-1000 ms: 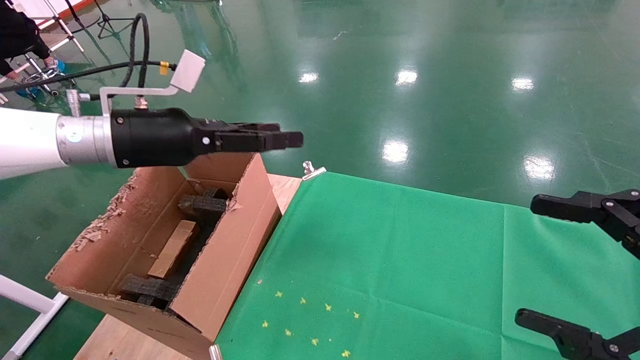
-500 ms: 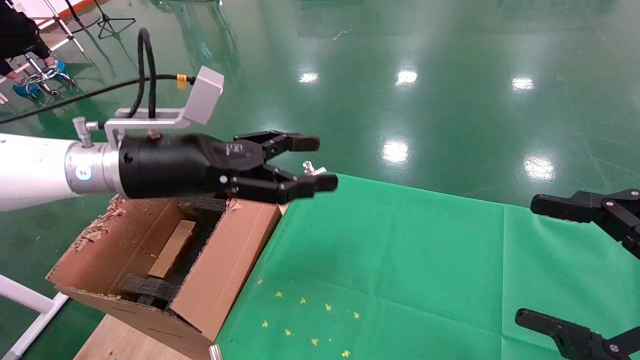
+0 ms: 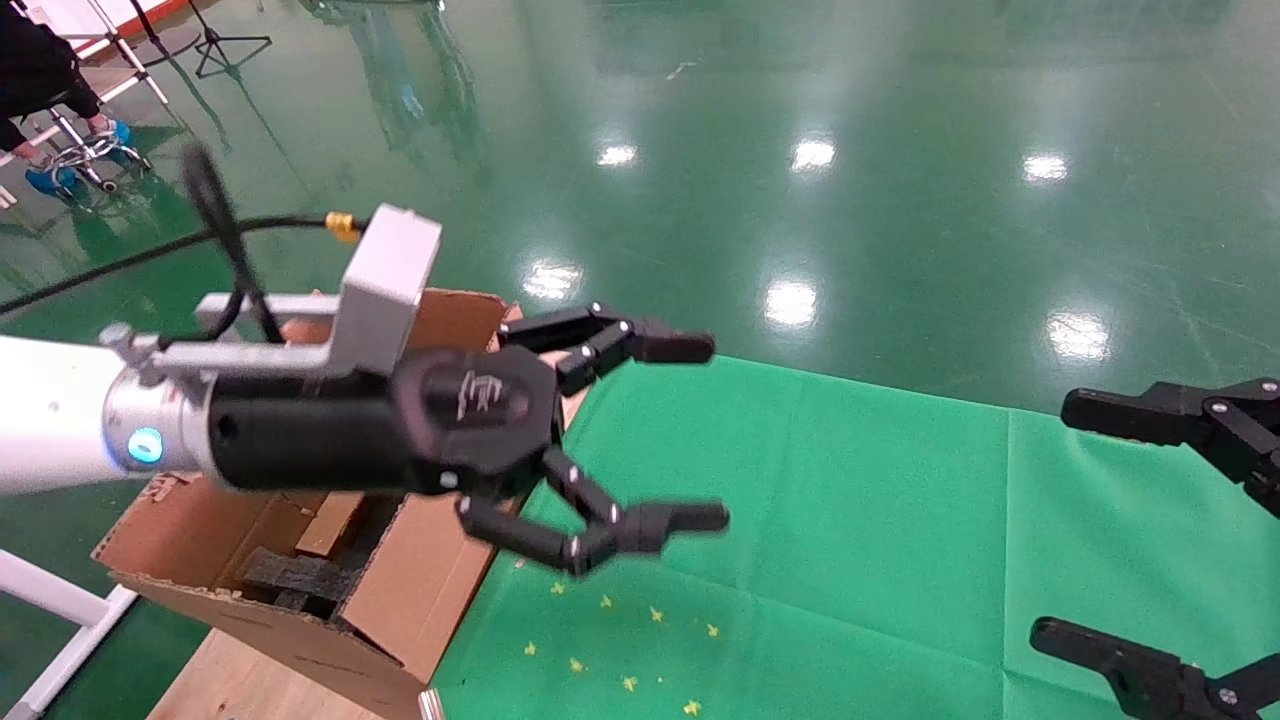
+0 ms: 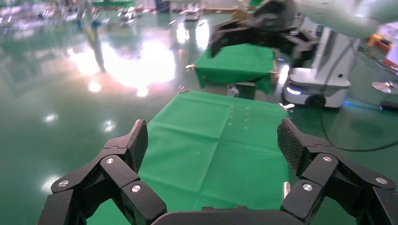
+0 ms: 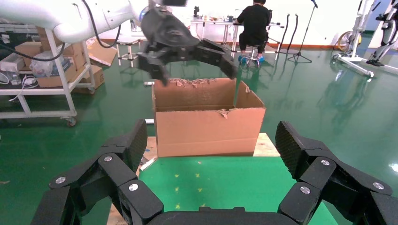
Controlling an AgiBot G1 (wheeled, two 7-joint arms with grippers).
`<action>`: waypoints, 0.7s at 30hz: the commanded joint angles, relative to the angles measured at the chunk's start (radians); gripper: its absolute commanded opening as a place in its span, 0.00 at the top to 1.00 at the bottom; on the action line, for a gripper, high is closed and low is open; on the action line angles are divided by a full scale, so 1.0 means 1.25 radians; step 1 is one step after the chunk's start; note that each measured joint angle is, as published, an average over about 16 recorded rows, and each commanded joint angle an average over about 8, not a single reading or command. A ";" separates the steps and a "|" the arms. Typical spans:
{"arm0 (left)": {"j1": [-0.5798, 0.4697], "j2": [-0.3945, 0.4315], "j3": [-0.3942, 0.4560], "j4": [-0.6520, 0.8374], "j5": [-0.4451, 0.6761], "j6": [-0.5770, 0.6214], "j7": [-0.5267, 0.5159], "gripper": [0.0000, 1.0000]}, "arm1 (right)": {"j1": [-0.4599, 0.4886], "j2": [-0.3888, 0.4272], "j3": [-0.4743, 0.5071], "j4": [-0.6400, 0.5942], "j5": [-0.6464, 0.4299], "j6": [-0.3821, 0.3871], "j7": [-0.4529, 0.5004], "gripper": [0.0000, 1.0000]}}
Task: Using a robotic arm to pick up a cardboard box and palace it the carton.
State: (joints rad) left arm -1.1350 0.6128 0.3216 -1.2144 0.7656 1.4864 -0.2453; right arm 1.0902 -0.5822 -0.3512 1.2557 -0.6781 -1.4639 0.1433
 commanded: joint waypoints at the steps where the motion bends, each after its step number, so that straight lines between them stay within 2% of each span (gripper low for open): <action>1: 0.023 -0.001 -0.016 -0.026 -0.013 0.003 0.022 0.00 | 0.000 0.000 0.000 0.000 0.000 0.000 0.000 0.00; 9: 0.068 -0.002 -0.047 -0.078 -0.041 0.012 0.057 0.00 | 0.000 0.000 0.000 0.000 0.000 0.000 0.000 0.00; 21: 0.055 -0.002 -0.039 -0.063 -0.034 0.009 0.049 0.00 | 0.000 0.000 0.000 0.000 0.000 0.000 0.000 0.00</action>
State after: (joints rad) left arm -1.0649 0.6109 0.2729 -1.2940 0.7231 1.4982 -0.1843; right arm 1.0900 -0.5821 -0.3512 1.2555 -0.6777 -1.4637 0.1433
